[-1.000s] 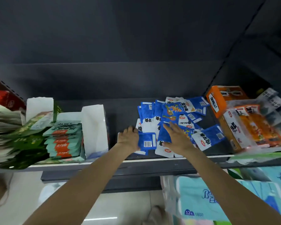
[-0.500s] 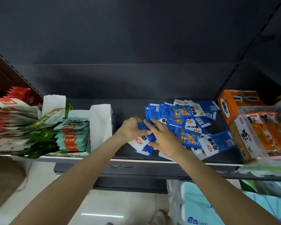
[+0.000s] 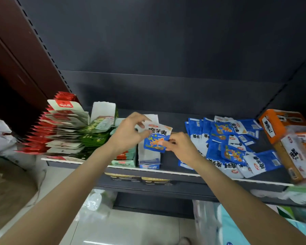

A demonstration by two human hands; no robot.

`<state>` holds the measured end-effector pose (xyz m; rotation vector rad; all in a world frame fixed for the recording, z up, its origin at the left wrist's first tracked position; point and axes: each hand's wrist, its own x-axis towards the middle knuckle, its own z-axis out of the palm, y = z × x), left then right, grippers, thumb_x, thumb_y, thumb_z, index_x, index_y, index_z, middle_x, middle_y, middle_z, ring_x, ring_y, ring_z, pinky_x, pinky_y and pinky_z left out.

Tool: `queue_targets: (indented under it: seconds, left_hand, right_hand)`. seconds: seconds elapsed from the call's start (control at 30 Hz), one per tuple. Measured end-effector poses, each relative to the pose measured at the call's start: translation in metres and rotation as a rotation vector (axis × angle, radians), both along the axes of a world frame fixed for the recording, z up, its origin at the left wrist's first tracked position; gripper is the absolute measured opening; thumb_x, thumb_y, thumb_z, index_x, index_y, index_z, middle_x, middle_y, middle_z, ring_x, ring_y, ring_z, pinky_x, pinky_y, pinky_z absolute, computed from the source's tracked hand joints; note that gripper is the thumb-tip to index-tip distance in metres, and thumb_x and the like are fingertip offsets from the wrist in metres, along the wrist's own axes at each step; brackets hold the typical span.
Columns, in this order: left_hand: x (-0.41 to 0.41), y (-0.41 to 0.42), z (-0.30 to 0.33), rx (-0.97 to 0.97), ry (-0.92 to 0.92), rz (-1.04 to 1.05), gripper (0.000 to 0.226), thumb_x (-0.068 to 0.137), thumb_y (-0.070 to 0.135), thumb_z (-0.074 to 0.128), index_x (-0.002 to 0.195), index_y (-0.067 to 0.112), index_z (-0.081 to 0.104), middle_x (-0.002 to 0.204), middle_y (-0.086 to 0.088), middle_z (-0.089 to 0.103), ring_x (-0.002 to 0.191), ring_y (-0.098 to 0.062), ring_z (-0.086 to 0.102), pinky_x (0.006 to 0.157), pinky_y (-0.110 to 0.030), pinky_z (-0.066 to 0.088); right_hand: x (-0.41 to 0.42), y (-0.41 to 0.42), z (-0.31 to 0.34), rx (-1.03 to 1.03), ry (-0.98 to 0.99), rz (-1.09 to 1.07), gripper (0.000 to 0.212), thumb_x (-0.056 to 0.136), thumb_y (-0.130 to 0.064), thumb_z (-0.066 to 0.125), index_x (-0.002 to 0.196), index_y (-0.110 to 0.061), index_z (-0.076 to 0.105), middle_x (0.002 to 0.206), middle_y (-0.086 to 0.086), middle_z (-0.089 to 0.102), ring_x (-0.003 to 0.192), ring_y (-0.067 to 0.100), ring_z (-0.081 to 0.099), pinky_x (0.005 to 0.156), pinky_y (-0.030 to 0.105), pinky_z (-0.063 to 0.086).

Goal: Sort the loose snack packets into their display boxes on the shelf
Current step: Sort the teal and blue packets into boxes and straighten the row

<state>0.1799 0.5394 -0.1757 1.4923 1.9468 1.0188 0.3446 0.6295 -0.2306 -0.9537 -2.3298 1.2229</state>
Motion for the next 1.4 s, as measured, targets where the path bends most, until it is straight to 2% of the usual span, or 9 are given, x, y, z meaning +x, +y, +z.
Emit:
queue_targets:
  seconds: [0.1,0.3,0.43,0.6,0.77,0.9,1.03,1.2,1.4]
  left_hand:
    - [-0.010,-0.013,-0.006,0.062,0.074,-0.148,0.011,0.083,0.016,0.070,0.094,0.018,0.068,0.093,0.010,0.066,0.088,-0.003,0.060,0.077,-0.019,0.046]
    - [-0.015,-0.026,-0.032,-0.111,0.529,-0.343,0.018,0.092,0.020,0.054,0.105,0.021,0.067,0.097,-0.001,0.071,0.089,-0.022,0.064,0.073,-0.034,0.051]
    - [-0.010,-0.029,-0.036,-0.121,0.629,-0.404,0.022,0.095,0.023,0.048,0.109,0.021,0.066,0.094,-0.004,0.069,0.085,-0.026,0.062,0.065,-0.034,0.048]
    - [-0.007,-0.030,-0.041,-0.286,0.532,-0.484,0.025,0.094,0.030,0.049,0.110,0.022,0.066,0.097,-0.003,0.070,0.089,-0.024,0.063,0.071,-0.035,0.051]
    - [0.001,-0.030,-0.033,-0.338,0.434,-0.415,0.032,0.091,0.041,0.049,0.110,0.021,0.067,0.101,0.004,0.069,0.093,-0.017,0.063,0.080,-0.034,0.052]
    - [0.028,-0.016,-0.027,-0.224,0.369,-0.316,0.023,0.092,0.030,0.049,0.103,0.019,0.066,0.100,0.001,0.068,0.093,-0.019,0.063,0.080,-0.036,0.052]
    - [0.089,0.022,-0.040,-0.142,0.240,-0.277,0.020,0.091,0.011,0.047,0.102,0.005,0.063,0.101,-0.011,0.062,0.093,-0.027,0.059,0.081,-0.035,0.049]
    - [0.138,0.072,-0.081,-0.443,0.217,-0.141,0.027,0.093,0.007,0.046,0.115,-0.007,0.051,0.119,-0.023,0.048,0.109,-0.036,0.050,0.085,-0.033,0.041]
    - [0.148,0.101,-0.128,-0.731,0.278,0.227,0.069,0.082,0.037,0.070,0.129,0.001,0.034,0.130,-0.018,0.038,0.119,-0.031,0.046,0.094,-0.038,0.044]
  right_hand:
    - [-0.011,-0.015,-0.005,0.108,-0.141,0.012,0.029,0.090,-0.024,0.062,0.092,0.003,0.070,0.078,0.003,0.065,0.062,0.006,0.053,0.053,0.013,0.036]
    - [-0.020,-0.033,-0.012,0.125,-0.287,0.024,0.023,0.089,-0.016,0.063,0.110,-0.011,0.070,0.091,0.008,0.070,0.074,0.014,0.057,0.063,0.021,0.037]
    - [-0.018,-0.035,-0.008,0.135,-0.378,0.070,0.022,0.089,-0.010,0.061,0.109,-0.013,0.071,0.098,0.008,0.071,0.089,0.021,0.064,0.077,0.030,0.048]
    - [-0.018,-0.031,-0.005,0.061,-0.516,0.188,0.028,0.090,-0.002,0.053,0.111,-0.012,0.069,0.107,0.007,0.069,0.099,0.021,0.062,0.088,0.031,0.049]
    - [-0.001,-0.020,0.002,-0.160,-0.253,0.049,0.036,0.089,0.012,0.045,0.115,-0.003,0.065,0.110,0.014,0.068,0.100,0.020,0.065,0.094,0.030,0.050]
    - [0.035,0.000,-0.008,-0.091,-0.215,-0.129,0.030,0.092,0.006,0.047,0.111,-0.006,0.067,0.106,0.011,0.069,0.098,0.016,0.064,0.096,0.031,0.049]
    - [0.075,0.026,-0.031,0.012,-0.372,-0.279,0.036,0.092,-0.001,0.047,0.125,-0.010,0.058,0.128,0.009,0.059,0.118,0.023,0.055,0.099,0.028,0.039]
    - [0.100,0.047,-0.064,0.003,-0.619,-0.126,0.062,0.093,-0.012,0.051,0.149,-0.015,0.023,0.157,0.010,0.017,0.144,0.024,0.017,0.115,0.030,0.016]
    - [0.116,0.061,-0.084,-0.011,-0.675,-0.006,0.059,0.094,-0.012,0.048,0.149,-0.016,0.024,0.159,0.004,0.009,0.145,0.022,0.014,0.116,0.031,0.016]
